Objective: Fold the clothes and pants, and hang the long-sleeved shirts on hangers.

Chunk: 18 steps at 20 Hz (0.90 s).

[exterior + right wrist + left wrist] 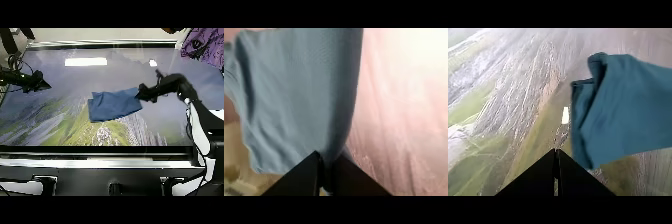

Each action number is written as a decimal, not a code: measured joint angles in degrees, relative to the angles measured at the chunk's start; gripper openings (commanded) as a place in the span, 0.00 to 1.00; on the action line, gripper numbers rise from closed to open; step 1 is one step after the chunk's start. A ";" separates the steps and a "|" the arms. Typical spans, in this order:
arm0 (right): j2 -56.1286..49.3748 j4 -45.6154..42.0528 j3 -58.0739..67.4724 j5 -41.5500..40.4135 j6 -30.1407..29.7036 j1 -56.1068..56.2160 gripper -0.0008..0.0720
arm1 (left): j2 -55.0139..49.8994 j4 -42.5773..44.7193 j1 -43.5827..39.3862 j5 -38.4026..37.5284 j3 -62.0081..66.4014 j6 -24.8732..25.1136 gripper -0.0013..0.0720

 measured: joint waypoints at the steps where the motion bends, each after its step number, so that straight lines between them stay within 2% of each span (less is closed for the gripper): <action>1: 0.09 -1.90 3.17 -0.74 2.08 -1.07 0.05 | -0.02 0.00 0.00 -0.17 0.00 0.00 0.04; 8: 0.68 -12.22 21.07 -6.97 11.28 -12.15 0.05 | 0.00 0.00 0.00 -0.66 0.00 -0.02 0.04; 18: 7.19 -27.65 25.31 -11.17 19.19 -26.69 0.05 | 0.00 -0.04 0.00 -0.85 0.00 -0.04 0.04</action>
